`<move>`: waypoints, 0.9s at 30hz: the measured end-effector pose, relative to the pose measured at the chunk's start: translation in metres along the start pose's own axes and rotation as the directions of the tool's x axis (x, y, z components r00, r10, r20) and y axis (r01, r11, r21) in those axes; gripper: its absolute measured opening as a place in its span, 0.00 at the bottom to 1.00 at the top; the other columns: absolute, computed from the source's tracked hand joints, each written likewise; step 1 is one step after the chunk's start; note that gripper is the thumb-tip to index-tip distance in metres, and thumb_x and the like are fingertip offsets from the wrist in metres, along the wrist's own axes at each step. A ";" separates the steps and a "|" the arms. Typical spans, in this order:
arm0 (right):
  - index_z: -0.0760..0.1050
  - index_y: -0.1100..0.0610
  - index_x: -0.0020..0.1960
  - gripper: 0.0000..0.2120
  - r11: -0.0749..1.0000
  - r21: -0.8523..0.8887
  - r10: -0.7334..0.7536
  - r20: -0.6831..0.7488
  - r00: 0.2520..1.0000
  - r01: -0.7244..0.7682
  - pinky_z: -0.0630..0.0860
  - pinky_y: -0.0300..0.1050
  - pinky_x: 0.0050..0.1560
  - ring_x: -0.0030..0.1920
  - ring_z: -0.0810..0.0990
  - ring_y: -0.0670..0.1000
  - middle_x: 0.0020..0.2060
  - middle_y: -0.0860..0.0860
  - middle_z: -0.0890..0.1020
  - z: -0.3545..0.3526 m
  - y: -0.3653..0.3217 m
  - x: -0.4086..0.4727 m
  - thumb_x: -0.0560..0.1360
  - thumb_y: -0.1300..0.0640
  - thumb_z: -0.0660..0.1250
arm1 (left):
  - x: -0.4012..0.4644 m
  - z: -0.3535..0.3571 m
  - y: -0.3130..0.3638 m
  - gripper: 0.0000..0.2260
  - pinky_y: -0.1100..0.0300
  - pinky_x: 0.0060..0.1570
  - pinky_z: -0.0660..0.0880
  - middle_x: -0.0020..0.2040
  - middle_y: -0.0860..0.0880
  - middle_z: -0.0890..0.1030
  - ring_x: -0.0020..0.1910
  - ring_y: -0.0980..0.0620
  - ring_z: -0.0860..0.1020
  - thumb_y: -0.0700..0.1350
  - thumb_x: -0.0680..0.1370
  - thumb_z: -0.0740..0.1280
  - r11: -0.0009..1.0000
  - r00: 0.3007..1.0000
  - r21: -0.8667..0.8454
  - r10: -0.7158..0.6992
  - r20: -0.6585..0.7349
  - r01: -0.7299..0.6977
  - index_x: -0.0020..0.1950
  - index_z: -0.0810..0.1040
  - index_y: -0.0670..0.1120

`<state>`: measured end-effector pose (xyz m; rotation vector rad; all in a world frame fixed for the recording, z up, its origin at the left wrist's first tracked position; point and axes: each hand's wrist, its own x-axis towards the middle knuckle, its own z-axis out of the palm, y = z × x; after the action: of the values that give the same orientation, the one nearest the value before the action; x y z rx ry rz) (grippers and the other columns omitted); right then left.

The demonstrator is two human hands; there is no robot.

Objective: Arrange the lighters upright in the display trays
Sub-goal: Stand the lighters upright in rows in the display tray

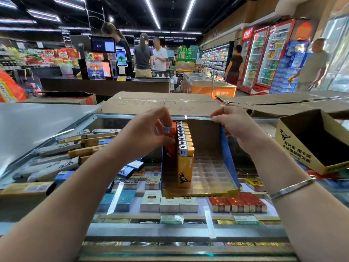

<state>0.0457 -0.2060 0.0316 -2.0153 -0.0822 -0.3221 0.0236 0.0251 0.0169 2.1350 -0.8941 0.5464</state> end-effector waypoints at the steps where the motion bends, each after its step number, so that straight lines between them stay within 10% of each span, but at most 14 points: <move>1: 0.75 0.51 0.42 0.07 1.000 -0.007 -0.005 -0.003 1.000 0.005 0.69 0.41 0.37 0.44 0.72 0.45 0.44 0.49 0.77 0.000 0.000 0.000 0.77 0.60 0.62 | 0.000 0.000 -0.001 0.15 0.69 0.38 0.75 0.42 0.59 0.74 0.42 0.61 0.76 0.43 0.66 0.75 0.999 1.000 0.049 0.015 0.012 -0.016 0.41 0.70 0.55; 9: 0.75 0.51 0.42 0.07 0.999 -0.030 -0.021 0.005 1.000 0.021 0.69 0.40 0.35 0.43 0.73 0.45 0.44 0.49 0.77 0.000 0.001 0.002 0.78 0.59 0.62 | 0.002 0.003 -0.005 0.19 0.64 0.37 0.73 0.47 0.61 0.66 0.42 0.59 0.72 0.43 0.67 0.75 0.970 0.994 0.223 0.077 0.082 -0.094 0.39 0.66 0.58; 14: 0.74 0.51 0.45 0.05 0.997 -0.026 0.074 0.092 0.993 -0.072 0.71 0.37 0.30 0.43 0.76 0.47 0.43 0.49 0.78 -0.007 0.003 0.003 0.77 0.51 0.64 | 0.002 0.002 -0.007 0.18 0.69 0.40 0.73 0.52 0.60 0.65 0.48 0.60 0.70 0.49 0.64 0.76 0.982 0.989 -0.137 -0.117 0.090 0.128 0.46 0.70 0.60; 19: 0.75 0.53 0.47 0.06 0.993 -0.036 0.118 0.119 0.986 -0.115 0.72 0.37 0.28 0.42 0.77 0.49 0.43 0.50 0.78 -0.011 0.005 0.005 0.75 0.50 0.66 | 0.002 0.006 -0.008 0.39 0.63 0.54 0.71 0.70 0.50 0.59 0.67 0.51 0.63 0.39 0.66 0.76 0.895 0.928 -0.271 -0.302 0.216 0.354 0.60 0.56 0.69; 27: 0.75 0.56 0.45 0.08 0.983 0.180 0.026 0.061 0.998 -0.036 0.74 0.34 0.27 0.37 0.77 0.48 0.38 0.51 0.79 -0.006 0.007 0.005 0.77 0.52 0.64 | 0.000 0.016 -0.008 0.43 0.60 0.44 0.79 0.57 0.52 0.68 0.53 0.51 0.76 0.27 0.67 0.70 0.778 0.865 -0.392 -0.381 0.328 0.491 0.64 0.56 0.66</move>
<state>0.0509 -0.2151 0.0299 -1.8441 -0.1126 -0.2272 0.0315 0.0165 0.0028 1.8812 -0.5338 -0.1577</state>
